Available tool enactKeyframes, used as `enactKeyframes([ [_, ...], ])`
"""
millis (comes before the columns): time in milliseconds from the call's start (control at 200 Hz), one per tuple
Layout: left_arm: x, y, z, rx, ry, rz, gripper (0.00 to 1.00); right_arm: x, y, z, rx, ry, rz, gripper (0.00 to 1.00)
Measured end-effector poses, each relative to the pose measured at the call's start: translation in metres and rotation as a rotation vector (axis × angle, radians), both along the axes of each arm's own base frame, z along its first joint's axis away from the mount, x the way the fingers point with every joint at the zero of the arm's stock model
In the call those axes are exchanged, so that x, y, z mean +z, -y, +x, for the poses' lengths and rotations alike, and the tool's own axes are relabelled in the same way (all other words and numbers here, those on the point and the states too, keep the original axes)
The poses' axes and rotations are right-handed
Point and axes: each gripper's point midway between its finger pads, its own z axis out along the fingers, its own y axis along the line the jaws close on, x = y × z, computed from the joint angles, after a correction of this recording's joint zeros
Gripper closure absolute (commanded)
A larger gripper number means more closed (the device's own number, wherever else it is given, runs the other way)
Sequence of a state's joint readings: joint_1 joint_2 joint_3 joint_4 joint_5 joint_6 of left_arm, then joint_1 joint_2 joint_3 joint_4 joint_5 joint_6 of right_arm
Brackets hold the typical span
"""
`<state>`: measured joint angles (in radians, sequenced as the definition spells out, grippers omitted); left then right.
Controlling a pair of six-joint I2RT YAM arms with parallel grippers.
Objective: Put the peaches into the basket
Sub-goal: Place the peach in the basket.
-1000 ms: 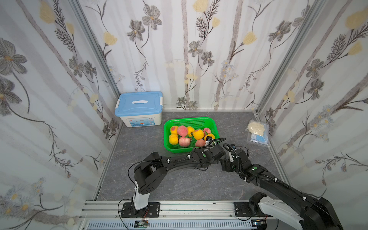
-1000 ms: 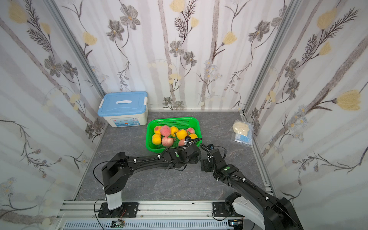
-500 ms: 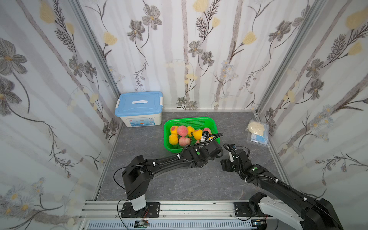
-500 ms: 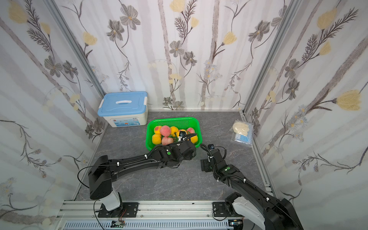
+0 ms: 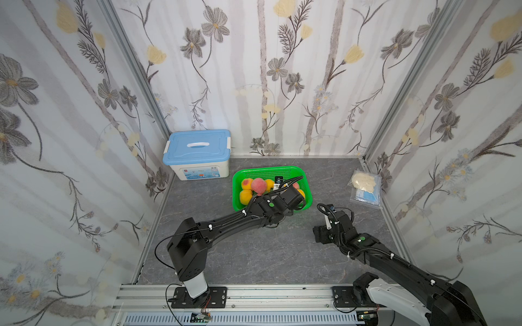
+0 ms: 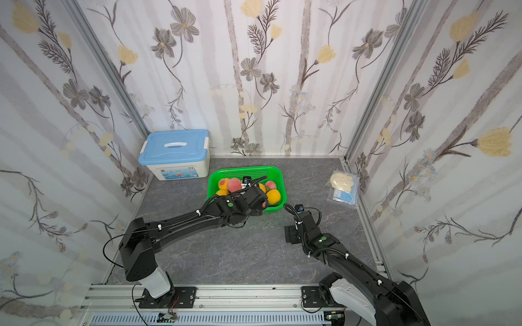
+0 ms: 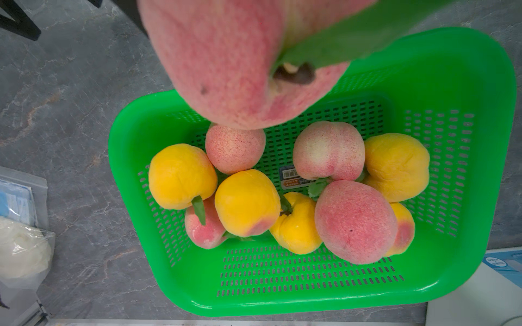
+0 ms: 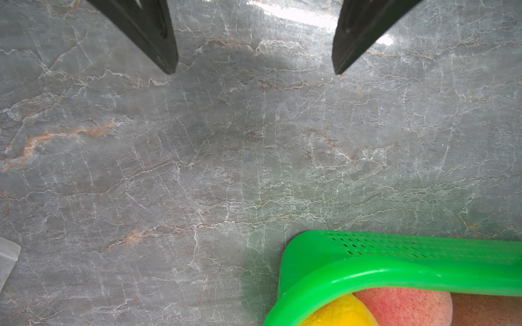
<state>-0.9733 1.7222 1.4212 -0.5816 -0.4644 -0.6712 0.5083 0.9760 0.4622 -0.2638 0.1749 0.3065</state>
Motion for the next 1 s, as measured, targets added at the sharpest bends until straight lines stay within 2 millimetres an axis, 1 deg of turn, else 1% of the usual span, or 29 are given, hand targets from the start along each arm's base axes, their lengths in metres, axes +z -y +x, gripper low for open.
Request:
enactKeyframes([
  [80, -0.008, -0.004, 0.007, 0.006, -0.026, 0.016, 0.26, 0.000, 0.000, 0.000, 0.000, -0.001, 0.000, 0.14],
  [205, -0.022, -0.011, 0.012, 0.020, -0.071, 0.034, 0.24, 0.000, 0.000, 0.000, 0.000, -0.001, 0.000, 0.13],
  [260, -0.023, -0.013, 0.015, 0.025, -0.085, 0.036, 0.24, 0.000, 0.000, 0.000, 0.000, -0.001, 0.000, 0.14],
  [370, -0.019, -0.014, 0.023, 0.037, -0.089, 0.014, 0.23, 0.000, 0.000, 0.000, 0.000, -0.001, 0.000, 0.14],
  [470, -0.024, -0.016, 0.027, 0.043, -0.111, 0.010, 0.23, 0.000, 0.000, 0.000, 0.000, -0.001, 0.000, 0.14],
  [679, -0.039, -0.012, 0.035, 0.039, -0.165, 0.021, 0.23, 0.000, 0.000, 0.000, 0.000, -0.001, 0.000, 0.14],
  [769, -0.046, -0.011, 0.036, 0.036, -0.190, 0.026, 0.21, 0.000, 0.000, 0.000, 0.000, -0.001, 0.000, 0.14],
  [999, -0.060, -0.012, 0.040, 0.043, -0.225, 0.044, 0.19, 0.000, 0.000, 0.000, 0.000, 0.000, 0.000, 0.14],
])
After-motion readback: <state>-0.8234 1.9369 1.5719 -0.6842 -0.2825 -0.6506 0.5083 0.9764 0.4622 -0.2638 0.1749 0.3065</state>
